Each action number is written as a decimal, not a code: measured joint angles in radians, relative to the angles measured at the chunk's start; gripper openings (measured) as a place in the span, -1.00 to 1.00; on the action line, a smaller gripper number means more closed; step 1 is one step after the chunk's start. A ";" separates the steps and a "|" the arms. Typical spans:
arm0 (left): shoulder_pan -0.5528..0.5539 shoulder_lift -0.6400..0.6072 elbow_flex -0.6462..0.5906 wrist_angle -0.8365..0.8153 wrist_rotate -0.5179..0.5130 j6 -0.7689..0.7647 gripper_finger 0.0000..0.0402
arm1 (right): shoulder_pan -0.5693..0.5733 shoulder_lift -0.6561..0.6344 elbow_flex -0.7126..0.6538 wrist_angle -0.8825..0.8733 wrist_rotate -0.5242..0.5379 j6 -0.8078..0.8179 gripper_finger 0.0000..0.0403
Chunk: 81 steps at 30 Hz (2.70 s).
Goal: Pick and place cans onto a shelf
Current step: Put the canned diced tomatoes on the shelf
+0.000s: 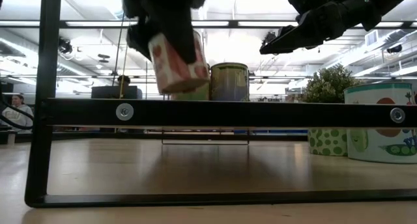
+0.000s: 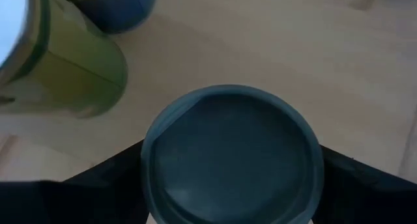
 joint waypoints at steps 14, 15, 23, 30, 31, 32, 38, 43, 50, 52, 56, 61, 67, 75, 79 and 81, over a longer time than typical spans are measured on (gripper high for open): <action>0.024 0.019 -0.020 -0.020 0.019 0.134 0.56 | 0.000 0.001 0.000 0.005 -0.033 -0.003 0.83; 0.023 0.019 -0.028 -0.022 0.015 0.121 0.57 | 0.000 0.001 0.000 0.005 -0.036 -0.003 0.83; 0.038 0.018 -0.073 0.050 0.043 0.121 0.57 | 0.001 0.001 0.000 0.005 -0.038 -0.002 0.83; 0.042 0.018 -0.076 0.061 0.065 0.125 0.57 | 0.001 0.001 0.000 0.005 -0.038 -0.002 0.83; 0.042 0.018 -0.076 0.061 0.065 0.126 0.57 | 0.001 0.001 0.000 0.005 -0.041 -0.002 0.83; 0.042 0.018 -0.076 0.063 0.063 0.126 0.57 | 0.001 0.001 0.000 0.005 -0.044 -0.002 0.83; 0.042 0.018 -0.077 0.063 0.048 0.123 0.57 | 0.001 0.001 0.000 0.005 -0.045 -0.002 0.83; 0.042 0.018 -0.077 0.063 0.047 0.117 0.57 | 0.001 0.001 0.000 0.005 -0.045 -0.002 0.83; 0.042 0.018 -0.077 0.063 0.058 0.087 0.57 | 0.001 0.001 0.000 0.005 -0.045 -0.002 0.83; 0.042 0.018 -0.077 0.063 0.060 0.095 0.57 | 0.001 0.001 0.000 0.005 -0.045 -0.002 0.83; 0.042 0.018 -0.077 0.071 0.062 0.098 0.57 | 0.001 0.001 0.000 0.005 -0.045 -0.002 0.83; 0.042 0.018 -0.077 0.087 0.062 0.099 0.57 | 0.001 0.001 0.000 0.005 -0.045 0.001 0.83; 0.042 0.018 -0.078 0.096 0.070 0.099 0.57 | 0.001 0.001 0.000 0.006 -0.045 0.001 0.83; 0.042 0.018 -0.078 0.108 0.070 0.094 0.57 | 0.001 0.001 0.000 0.006 -0.045 0.002 0.83; 0.042 0.018 -0.078 0.108 0.070 0.098 0.57 | 0.001 0.001 0.000 0.006 -0.045 0.002 0.83; 0.042 0.018 -0.078 0.108 0.070 0.098 0.57 | 0.001 0.001 0.000 0.007 -0.045 0.002 0.83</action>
